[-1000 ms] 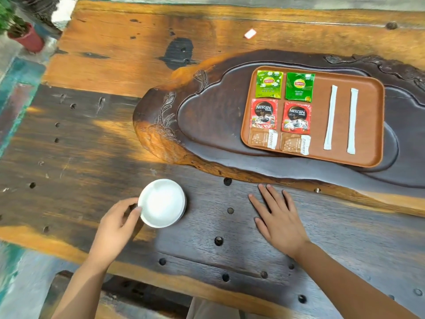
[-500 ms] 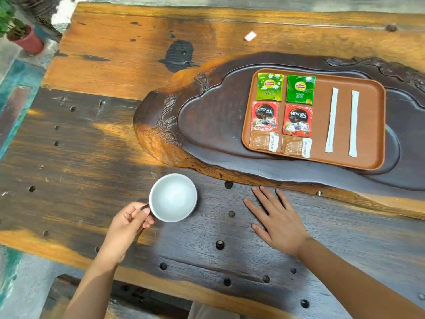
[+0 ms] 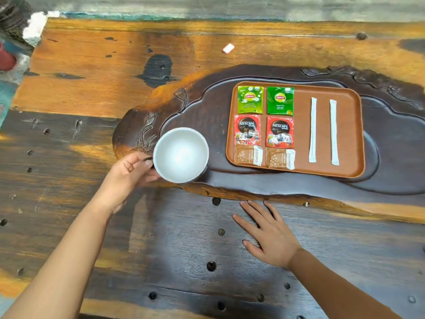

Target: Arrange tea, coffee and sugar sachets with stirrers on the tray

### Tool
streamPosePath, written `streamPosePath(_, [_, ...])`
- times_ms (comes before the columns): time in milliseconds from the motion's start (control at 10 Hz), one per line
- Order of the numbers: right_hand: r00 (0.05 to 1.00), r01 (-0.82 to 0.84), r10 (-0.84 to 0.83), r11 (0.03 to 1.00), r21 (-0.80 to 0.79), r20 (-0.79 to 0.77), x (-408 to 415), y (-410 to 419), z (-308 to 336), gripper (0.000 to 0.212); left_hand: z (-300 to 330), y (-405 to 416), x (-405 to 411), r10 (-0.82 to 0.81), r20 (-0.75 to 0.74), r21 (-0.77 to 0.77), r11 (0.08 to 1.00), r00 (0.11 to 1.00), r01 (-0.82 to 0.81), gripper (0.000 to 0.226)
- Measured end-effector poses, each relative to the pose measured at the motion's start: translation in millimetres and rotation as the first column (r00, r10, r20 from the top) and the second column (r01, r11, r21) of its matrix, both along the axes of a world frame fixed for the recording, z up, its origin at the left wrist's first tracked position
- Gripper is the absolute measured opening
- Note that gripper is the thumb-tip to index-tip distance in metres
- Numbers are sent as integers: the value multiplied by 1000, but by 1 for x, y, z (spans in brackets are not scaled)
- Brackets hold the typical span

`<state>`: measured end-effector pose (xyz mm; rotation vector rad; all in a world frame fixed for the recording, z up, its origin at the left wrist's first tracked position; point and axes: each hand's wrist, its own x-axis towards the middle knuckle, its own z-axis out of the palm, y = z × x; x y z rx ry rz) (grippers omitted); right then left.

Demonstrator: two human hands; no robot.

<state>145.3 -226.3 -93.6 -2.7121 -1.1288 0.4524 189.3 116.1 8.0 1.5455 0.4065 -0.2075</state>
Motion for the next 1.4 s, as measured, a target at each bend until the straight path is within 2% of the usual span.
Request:
streamPosePath(100, [1000,7,-7,1000,21,-3,0,0,-2,59,-7,-1,33,-11,-13,13,1000,1000,11,7])
streamPosePath(200, [1000,10,-10,999,35,1,-1,-1,-5,59,-15,3,61,-32,-46,50,998,998,35,18])
streamPosePath(500, [1000,12,-11,999,35,-18,-1,-1,-7,62,-23,2,107,-127,-77,78,988,989,133,14])
streamPosePath(800, [999,14,-13,1000,26,-37,-1,-2,-7,61,-23,-2,121,-183,-93,111,975,979,193,17])
streamPosePath(1100, [1000,13,-13,1000,20,-17,-2,-1,-9,61,-24,-5,125,-162,-92,107,979,983,171,18])
streamPosePath(1200, [1000,10,-10,1000,17,-3,-1,-1,-10,61,-27,-8,125,-144,-84,118,981,986,153,16])
streamPosePath(1300, [1000,5,-5,1000,28,16,-2,-1,-7,61,-20,-10,126,-59,-101,119,990,993,71,23])
streamPosePath(1400, [1000,5,-6,999,43,17,-2,0,-9,61,-13,-16,108,178,-7,235,957,984,-172,30])
